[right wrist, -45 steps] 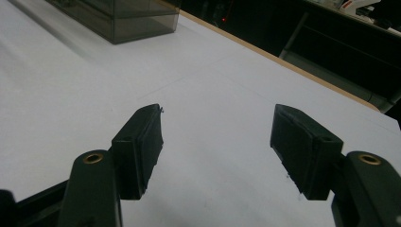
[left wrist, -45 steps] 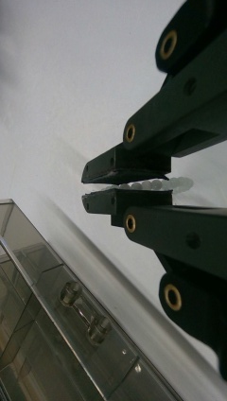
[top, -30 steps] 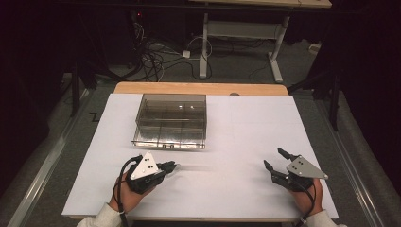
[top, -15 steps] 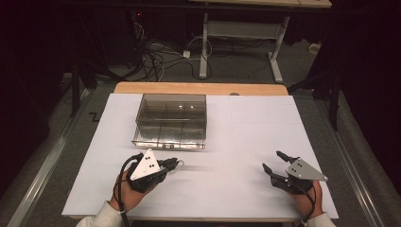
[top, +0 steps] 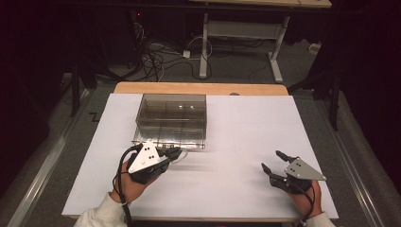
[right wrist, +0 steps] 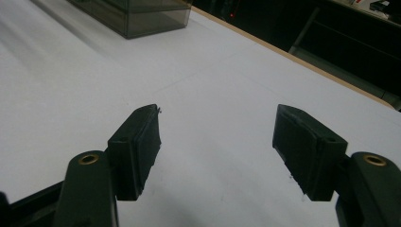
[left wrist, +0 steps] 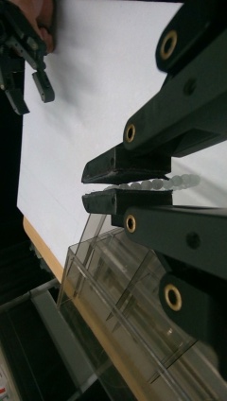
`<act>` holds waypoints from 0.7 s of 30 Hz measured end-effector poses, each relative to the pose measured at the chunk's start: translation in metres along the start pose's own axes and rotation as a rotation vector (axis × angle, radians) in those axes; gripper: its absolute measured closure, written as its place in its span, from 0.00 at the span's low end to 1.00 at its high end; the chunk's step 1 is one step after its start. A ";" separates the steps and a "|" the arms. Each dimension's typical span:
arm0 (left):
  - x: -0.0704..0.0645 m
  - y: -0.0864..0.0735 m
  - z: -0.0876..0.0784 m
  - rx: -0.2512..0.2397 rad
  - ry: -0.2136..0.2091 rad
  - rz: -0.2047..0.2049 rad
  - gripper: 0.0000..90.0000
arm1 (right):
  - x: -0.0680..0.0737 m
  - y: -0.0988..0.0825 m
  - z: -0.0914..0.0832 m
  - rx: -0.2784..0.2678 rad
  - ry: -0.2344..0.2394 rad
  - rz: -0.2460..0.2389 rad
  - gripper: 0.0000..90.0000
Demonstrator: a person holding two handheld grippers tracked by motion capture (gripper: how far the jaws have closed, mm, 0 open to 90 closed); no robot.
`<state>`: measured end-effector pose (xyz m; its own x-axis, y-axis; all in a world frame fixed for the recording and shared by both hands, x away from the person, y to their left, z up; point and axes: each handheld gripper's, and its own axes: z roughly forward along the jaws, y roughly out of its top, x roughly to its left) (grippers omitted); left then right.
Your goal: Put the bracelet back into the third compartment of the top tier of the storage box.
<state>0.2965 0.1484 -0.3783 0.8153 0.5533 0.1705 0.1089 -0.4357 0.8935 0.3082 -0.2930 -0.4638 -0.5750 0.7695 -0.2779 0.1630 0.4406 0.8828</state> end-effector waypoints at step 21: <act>0.025 0.036 0.033 -0.002 0.014 0.013 0.91 | 0.000 0.002 -0.002 -0.007 -0.014 -0.005 0.36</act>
<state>0.3398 0.1233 -0.3550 0.8086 0.5576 0.1877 0.0974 -0.4415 0.8919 0.3067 -0.2934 -0.4615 -0.5643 0.7740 -0.2873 0.1550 0.4411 0.8840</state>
